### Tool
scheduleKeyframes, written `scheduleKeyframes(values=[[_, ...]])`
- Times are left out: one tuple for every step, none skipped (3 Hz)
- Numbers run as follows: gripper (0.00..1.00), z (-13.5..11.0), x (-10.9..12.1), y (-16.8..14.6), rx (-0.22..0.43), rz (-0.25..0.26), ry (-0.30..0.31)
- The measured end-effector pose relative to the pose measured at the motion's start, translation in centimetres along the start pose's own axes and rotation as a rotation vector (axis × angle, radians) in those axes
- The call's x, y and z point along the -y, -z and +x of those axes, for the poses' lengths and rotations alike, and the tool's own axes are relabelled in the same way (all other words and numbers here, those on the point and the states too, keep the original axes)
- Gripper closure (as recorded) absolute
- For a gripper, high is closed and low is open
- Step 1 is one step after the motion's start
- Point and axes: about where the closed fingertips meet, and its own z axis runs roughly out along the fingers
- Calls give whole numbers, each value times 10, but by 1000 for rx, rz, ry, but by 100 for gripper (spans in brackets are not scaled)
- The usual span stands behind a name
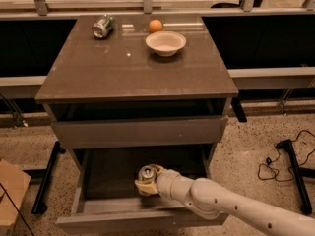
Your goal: Place 7up can into middle drawer
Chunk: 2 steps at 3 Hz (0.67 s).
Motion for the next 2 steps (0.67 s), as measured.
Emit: scheduleKeyframes(values=[[58,18,4,-12,-32,15,19],[35,20,4,-14,-35,15,21]])
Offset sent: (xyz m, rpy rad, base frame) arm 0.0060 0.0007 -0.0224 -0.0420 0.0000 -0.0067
